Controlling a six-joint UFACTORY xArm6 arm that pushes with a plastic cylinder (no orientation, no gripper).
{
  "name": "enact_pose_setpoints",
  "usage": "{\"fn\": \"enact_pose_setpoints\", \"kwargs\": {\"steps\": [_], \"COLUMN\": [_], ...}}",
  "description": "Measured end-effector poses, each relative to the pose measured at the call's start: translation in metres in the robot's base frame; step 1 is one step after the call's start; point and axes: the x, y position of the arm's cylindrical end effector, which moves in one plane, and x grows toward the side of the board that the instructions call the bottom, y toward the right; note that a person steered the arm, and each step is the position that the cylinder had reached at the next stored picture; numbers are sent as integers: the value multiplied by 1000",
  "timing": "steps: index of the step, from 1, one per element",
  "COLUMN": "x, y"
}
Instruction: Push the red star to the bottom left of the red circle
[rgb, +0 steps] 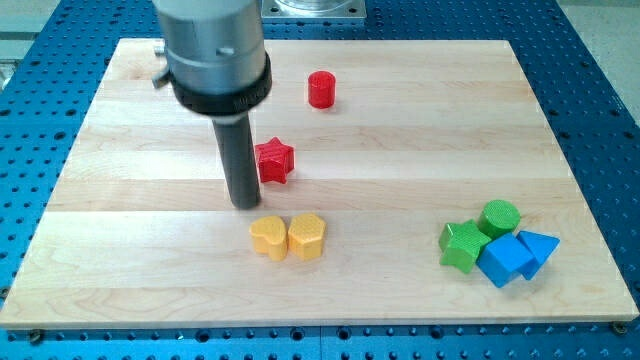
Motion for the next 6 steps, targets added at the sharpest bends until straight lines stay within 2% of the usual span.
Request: {"fn": "enact_pose_setpoints", "kwargs": {"steps": [1,3,5,6], "x": [-19,-103,-103,-124], "y": [20,30,63,76]}}
